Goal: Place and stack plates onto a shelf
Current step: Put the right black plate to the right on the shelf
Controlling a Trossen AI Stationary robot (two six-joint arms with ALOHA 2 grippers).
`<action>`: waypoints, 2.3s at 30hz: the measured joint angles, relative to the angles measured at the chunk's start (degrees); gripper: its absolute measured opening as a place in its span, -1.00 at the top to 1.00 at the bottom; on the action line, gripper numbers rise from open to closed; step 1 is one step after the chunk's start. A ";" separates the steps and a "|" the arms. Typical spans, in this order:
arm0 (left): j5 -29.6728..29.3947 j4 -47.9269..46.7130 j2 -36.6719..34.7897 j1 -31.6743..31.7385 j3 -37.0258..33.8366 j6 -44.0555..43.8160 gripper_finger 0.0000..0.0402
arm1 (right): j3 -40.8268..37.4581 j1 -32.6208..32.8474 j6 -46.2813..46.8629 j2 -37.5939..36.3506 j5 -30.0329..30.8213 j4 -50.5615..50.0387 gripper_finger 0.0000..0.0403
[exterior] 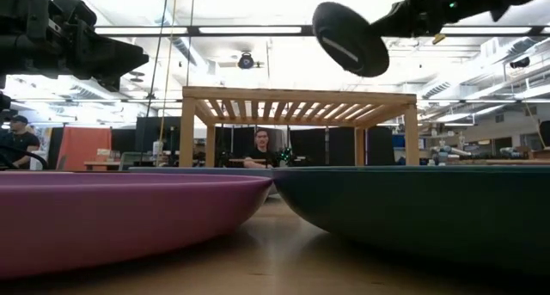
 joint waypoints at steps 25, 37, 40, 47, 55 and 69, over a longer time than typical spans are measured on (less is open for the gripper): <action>-2.09 0.00 0.00 0.02 -0.02 -0.01 0.42 | 14.65 -7.58 -6.49 19.06 -1.52 -22.92 0.91; -2.09 -0.01 0.00 0.02 -0.02 -0.02 0.42 | 14.65 -7.54 -6.38 19.19 -1.50 -23.06 0.89; -2.09 0.00 0.00 0.02 -0.01 -0.02 0.42 | 14.65 -7.54 -6.23 19.19 -1.47 -23.08 0.85; -2.09 -0.02 0.00 0.02 -0.02 -0.02 0.42 | 14.65 -7.54 -6.23 19.21 -1.49 -23.13 0.77; -2.09 -0.02 0.00 0.02 -0.02 -0.02 0.42 | 14.65 -7.54 -6.25 19.21 -1.51 -23.13 0.74; -2.09 -0.02 0.00 0.02 -0.02 -0.02 0.42 | 14.65 -7.54 -6.27 19.23 -1.17 -23.14 0.49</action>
